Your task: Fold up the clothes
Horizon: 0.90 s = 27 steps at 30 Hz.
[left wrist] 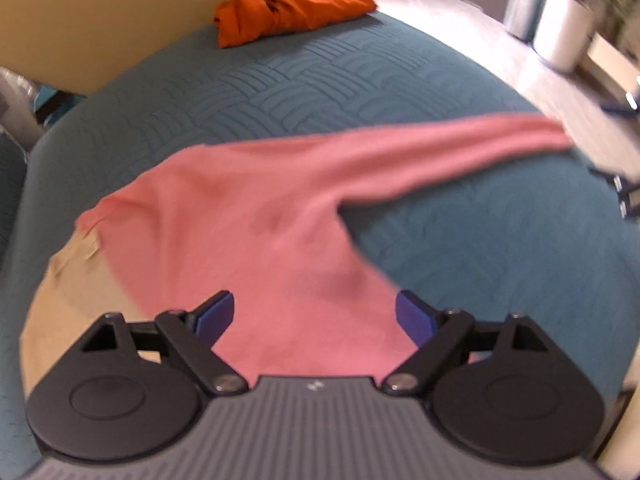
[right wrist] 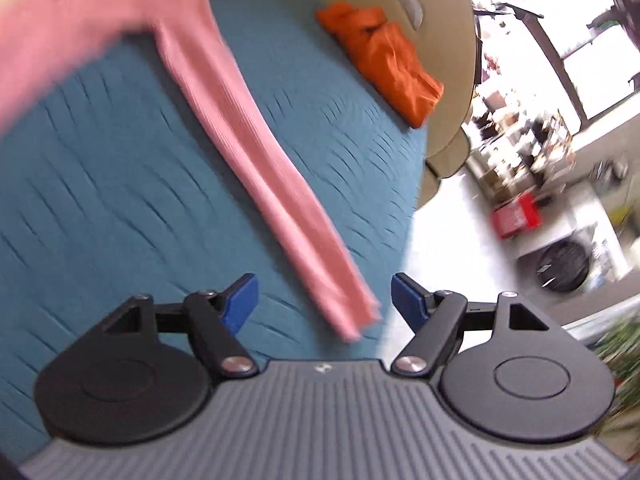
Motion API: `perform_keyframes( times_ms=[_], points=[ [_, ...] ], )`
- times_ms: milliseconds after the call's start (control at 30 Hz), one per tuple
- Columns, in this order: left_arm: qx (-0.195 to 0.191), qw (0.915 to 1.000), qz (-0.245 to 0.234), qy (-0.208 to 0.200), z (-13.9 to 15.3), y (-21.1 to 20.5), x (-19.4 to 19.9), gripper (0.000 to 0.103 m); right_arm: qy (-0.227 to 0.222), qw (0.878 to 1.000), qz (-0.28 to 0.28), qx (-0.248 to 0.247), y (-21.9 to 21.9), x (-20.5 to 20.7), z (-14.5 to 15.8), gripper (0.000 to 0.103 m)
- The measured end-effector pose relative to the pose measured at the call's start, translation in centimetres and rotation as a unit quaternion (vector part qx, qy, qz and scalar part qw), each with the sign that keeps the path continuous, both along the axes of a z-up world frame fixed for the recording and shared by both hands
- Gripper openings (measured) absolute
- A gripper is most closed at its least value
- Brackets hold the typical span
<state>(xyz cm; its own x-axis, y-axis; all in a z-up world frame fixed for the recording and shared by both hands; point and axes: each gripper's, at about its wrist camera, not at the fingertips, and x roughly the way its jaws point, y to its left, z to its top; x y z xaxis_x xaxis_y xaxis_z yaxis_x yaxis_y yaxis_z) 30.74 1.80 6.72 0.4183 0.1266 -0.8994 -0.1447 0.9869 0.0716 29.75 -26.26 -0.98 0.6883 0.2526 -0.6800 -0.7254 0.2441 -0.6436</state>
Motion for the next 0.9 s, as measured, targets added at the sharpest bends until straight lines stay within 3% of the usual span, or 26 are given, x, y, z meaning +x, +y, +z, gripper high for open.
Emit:
perform_keyframes(
  times_ms=[167,233,300,367,433,500,667,800,900],
  points=[
    [0.002,0.9983,0.053,0.023,-2.6,-0.9,6.0,0.089,-0.029,0.996,0.042,-0.068,-0.3,2.7,-4.4,0.065],
    [-0.015,0.9962,0.083,0.020,-2.8,-0.6,7.8,0.089,-0.026,0.992,0.052,-0.109,-0.4,3.7,-6.6,0.058],
    [-0.030,0.9937,0.107,0.017,-2.9,-0.2,9.1,0.089,-0.029,0.992,0.057,-0.113,-0.9,4.4,-7.7,0.054],
    [-0.048,0.9906,0.126,0.025,-3.7,0.1,10.2,0.090,-0.034,0.992,0.064,-0.106,-1.4,4.9,-8.1,0.039],
    [-0.060,0.9879,0.137,0.038,-4.9,0.5,10.7,0.090,-0.015,0.992,0.063,-0.106,-1.4,5.7,-8.6,0.017],
    [-0.074,0.9844,0.151,0.051,-6.2,1.2,11.2,0.090,0.014,0.994,0.057,-0.096,-1.5,6.2,-8.3,0.007],
    [-0.085,0.9821,0.162,0.048,-6.8,2.4,11.3,0.090,0.078,0.996,0.027,-0.033,-1.9,6.6,-3.0,0.006],
    [-0.099,0.9796,0.170,0.041,-6.4,3.4,11.4,0.090,0.131,0.990,0.003,0.053,-3.2,3.8,5.7,0.006],
    [-0.104,0.9790,0.169,0.045,-6.1,4.5,11.6,0.090,0.192,0.974,-0.010,0.118,-4.0,-0.2,12.0,0.006]
  ],
)
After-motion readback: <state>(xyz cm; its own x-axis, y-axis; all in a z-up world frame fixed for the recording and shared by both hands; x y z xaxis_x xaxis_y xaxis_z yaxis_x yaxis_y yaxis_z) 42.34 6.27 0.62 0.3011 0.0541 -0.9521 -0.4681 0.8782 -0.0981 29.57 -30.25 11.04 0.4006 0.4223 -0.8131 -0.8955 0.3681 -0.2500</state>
